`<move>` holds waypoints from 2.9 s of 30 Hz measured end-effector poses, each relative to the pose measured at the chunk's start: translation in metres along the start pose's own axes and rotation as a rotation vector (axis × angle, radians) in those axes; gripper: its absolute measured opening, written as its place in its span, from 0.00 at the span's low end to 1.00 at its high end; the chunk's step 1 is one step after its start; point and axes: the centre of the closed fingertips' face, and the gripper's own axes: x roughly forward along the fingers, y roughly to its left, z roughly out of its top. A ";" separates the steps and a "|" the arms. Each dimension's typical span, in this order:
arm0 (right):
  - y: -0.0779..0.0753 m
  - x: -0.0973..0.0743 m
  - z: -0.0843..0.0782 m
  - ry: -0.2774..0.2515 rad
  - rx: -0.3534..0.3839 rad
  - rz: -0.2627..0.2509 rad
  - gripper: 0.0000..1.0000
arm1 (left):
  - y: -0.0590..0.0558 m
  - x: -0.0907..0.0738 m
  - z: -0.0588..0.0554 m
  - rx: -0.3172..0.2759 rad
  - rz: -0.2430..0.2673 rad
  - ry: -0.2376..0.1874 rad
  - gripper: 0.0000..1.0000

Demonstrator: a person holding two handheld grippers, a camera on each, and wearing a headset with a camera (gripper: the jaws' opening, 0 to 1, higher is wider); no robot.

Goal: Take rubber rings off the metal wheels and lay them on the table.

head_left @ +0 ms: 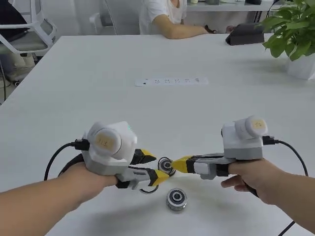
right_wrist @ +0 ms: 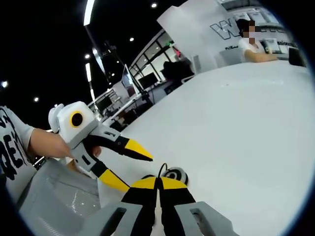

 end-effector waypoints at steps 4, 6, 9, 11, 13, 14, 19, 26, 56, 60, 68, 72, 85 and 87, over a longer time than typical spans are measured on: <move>0.002 0.000 0.001 0.000 0.000 0.006 0.00 | -0.001 -0.007 0.004 -0.014 0.001 -0.020 0.34; 0.003 0.000 0.001 -0.001 0.000 0.008 0.00 | -0.001 -0.010 0.006 -0.015 0.000 -0.028 0.36; 0.004 0.000 0.002 -0.003 0.001 0.010 0.00 | -0.002 -0.015 0.008 -0.009 0.000 -0.037 0.39; 0.005 -0.001 0.002 -0.004 0.003 0.012 0.00 | -0.003 -0.018 0.009 -0.002 -0.001 -0.041 0.41; 0.006 -0.001 0.002 -0.005 0.002 0.015 0.00 | -0.003 -0.021 0.010 -0.003 0.000 -0.046 0.44; 0.006 -0.001 0.003 -0.006 0.003 0.017 0.00 | -0.003 -0.023 0.010 -0.005 0.001 -0.050 0.45; 0.010 -0.001 0.004 -0.012 0.005 0.025 0.00 | -0.004 -0.030 0.007 -0.004 0.003 -0.052 0.50; 0.017 0.000 0.005 -0.012 0.005 0.042 0.00 | -0.006 -0.040 0.007 0.006 0.011 -0.059 0.55; 0.048 0.016 -0.004 0.039 0.007 0.122 0.00 | -0.010 -0.073 0.001 0.013 0.039 -0.087 0.72; 0.052 0.022 -0.008 0.054 0.008 0.135 0.00 | -0.009 -0.075 -0.001 0.011 0.044 -0.086 0.72; 0.056 0.031 -0.017 0.089 0.007 0.151 0.00 | -0.008 -0.079 -0.005 -0.004 0.055 -0.088 0.72; 0.058 0.034 -0.021 0.102 0.003 0.155 0.00 | -0.006 -0.081 -0.008 -0.004 0.063 -0.082 0.72; 0.049 0.034 -0.023 0.104 0.015 0.129 0.00 | -0.004 -0.083 -0.011 -0.014 0.069 -0.079 0.71; 0.047 0.034 -0.023 0.104 0.016 0.124 0.00 | -0.004 -0.082 -0.010 -0.013 0.069 -0.081 0.70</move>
